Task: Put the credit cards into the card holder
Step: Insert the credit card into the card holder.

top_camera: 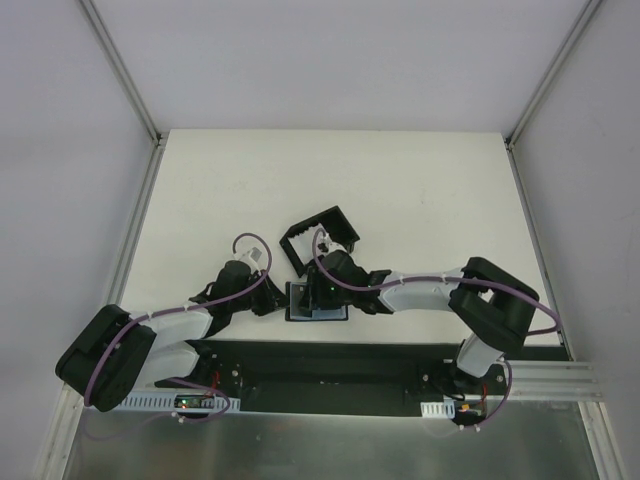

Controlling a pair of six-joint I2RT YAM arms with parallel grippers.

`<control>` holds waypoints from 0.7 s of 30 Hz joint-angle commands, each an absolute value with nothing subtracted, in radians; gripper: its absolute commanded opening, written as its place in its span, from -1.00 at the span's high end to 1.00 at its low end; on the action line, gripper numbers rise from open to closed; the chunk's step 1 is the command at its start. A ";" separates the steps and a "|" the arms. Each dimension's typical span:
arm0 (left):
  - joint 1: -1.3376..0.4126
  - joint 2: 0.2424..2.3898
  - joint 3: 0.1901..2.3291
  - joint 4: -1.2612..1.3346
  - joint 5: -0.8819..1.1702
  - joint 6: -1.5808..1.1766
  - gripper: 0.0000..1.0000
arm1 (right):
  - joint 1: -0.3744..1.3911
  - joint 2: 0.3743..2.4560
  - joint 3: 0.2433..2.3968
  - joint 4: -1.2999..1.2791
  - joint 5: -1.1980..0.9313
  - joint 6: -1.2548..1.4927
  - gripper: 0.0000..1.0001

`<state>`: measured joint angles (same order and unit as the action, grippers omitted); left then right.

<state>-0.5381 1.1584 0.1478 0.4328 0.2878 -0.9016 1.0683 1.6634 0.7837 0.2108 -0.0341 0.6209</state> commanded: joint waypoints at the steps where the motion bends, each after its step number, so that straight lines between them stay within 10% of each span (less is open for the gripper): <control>1: -0.549 1.186 0.124 0.301 0.245 -0.850 1.00 | 1.068 1.597 0.789 0.267 -0.052 0.592 0.08; 9: -0.549 1.169 0.146 0.276 0.230 -0.848 1.00 | 0.910 1.382 0.908 -0.076 -0.043 0.352 -0.14; 21: -0.549 1.187 0.189 0.265 0.227 -0.831 1.00 | 0.724 1.666 1.308 -0.348 -0.127 0.069 -0.40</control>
